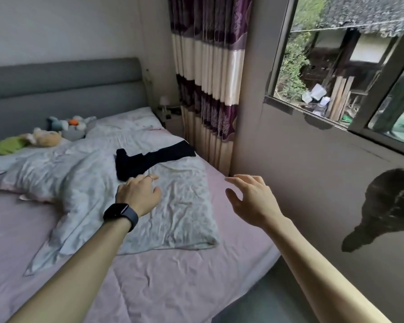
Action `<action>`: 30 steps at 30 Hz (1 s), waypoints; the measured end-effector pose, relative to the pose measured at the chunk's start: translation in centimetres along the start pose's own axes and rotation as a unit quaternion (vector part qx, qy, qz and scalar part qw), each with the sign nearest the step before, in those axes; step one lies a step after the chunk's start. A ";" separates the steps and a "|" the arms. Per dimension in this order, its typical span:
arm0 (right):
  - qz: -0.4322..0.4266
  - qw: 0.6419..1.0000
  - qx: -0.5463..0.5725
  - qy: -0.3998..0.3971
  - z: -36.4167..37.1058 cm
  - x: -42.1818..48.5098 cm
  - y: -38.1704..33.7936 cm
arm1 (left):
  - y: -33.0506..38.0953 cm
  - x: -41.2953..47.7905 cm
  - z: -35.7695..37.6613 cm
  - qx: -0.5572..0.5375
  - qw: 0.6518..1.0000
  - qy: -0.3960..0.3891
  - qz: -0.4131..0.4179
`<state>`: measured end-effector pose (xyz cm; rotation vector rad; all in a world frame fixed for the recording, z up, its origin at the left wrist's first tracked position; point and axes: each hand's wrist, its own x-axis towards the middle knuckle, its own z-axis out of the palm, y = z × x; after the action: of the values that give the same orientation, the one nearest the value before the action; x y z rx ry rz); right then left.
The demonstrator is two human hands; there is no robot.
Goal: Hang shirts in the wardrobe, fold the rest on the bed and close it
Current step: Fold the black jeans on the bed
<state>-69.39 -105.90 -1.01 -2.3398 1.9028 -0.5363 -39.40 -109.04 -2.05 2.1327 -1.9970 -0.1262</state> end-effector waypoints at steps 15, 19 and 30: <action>-0.077 0.991 0.032 -0.100 11.7 27.0 3.9 | -2.4 21.9 8.0 0.030 0.994 -0.057 -0.086; -0.109 0.983 0.049 -0.141 18.6 34.0 5.1 | -4.1 27.2 12.9 0.027 0.987 -0.077 -0.136; -0.114 0.957 0.039 -0.264 42.6 46.3 5.6 | -12.0 36.6 29.8 0.045 0.967 -0.159 -0.194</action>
<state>-53.39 -158.36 -32.28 -2.3508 1.3596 0.0150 -31.22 -147.66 -30.48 2.6867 -1.7284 -0.4751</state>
